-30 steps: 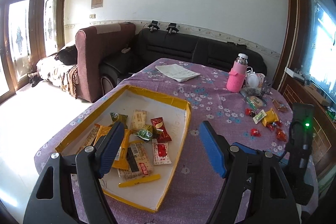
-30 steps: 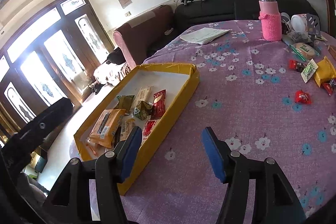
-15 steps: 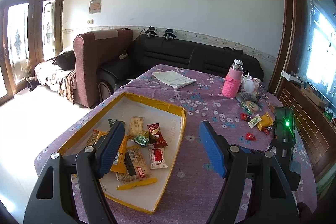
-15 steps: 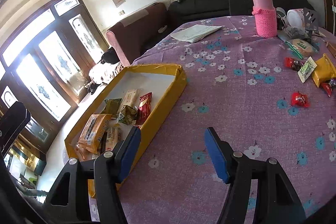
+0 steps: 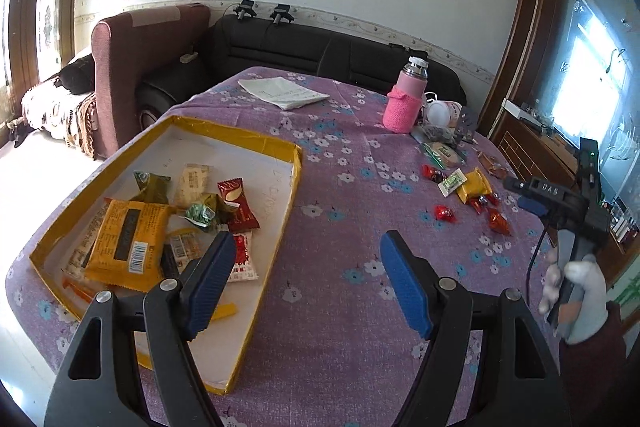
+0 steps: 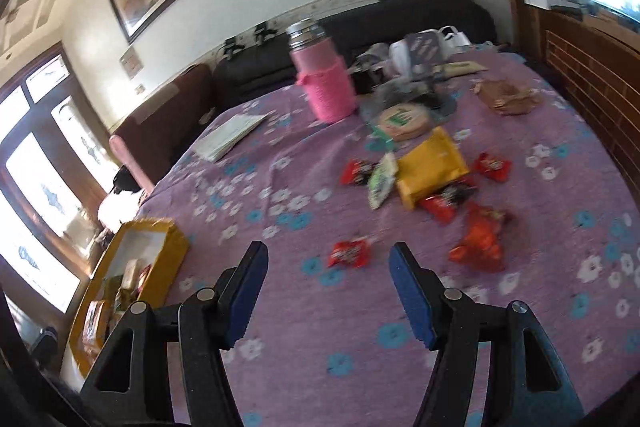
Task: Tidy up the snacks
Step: 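Move to the table and grasp the small red candy with the right gripper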
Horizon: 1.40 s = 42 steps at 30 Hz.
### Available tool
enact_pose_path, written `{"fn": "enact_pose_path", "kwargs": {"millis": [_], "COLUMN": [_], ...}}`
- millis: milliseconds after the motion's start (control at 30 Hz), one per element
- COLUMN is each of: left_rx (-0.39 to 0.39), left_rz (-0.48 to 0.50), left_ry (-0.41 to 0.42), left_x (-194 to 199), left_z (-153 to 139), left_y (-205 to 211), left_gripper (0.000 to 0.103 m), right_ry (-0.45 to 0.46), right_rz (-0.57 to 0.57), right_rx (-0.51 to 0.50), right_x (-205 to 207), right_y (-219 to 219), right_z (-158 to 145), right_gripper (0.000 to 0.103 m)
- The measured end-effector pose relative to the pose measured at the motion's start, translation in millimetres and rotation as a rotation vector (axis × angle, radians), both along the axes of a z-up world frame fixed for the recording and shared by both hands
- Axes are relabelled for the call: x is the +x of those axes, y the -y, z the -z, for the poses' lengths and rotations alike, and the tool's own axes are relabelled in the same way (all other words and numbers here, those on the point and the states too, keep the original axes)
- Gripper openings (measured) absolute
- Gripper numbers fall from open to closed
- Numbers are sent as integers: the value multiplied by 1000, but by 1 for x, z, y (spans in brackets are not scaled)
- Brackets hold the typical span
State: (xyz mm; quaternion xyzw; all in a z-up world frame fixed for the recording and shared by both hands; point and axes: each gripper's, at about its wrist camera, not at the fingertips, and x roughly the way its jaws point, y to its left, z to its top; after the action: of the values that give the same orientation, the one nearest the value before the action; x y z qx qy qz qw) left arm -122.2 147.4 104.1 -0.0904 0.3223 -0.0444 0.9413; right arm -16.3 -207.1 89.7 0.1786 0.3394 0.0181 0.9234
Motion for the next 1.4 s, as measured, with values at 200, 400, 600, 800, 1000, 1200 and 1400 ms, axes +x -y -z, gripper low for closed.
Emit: {"fn": "enact_pose_path", "kwargs": {"millis": [200,400,600,800,1000,1200,1400], "left_rx": [-5,6,5,-6,-31,-41,-46], "left_rz": [0,-13,-32,-6,10,9,-4], "left_ry": [-19,-31,-51,-78,-99,-97,-88], "left_x": [6,10,16,24,28,26,21], "left_z": [4,7,13,22,27,24,20], "left_y": [2,2,-2,3,5,5,-2], "left_gripper": [75,75,75,75,75,75,75], "right_ry": [-80,-92,-233,-295,-250,-224,-311], "right_rz": [58,122,19,-439,-450,-498,-526], "right_rx": [127,28,-9,61,140,49,-63], "right_x": [54,121,164,124,89,91,108], "right_y": [56,58,43,-23,-25,-75,-138], "right_z": [20,24,54,61,45,34,60], "right_gripper": [65,64,39,37,47,47,41]}}
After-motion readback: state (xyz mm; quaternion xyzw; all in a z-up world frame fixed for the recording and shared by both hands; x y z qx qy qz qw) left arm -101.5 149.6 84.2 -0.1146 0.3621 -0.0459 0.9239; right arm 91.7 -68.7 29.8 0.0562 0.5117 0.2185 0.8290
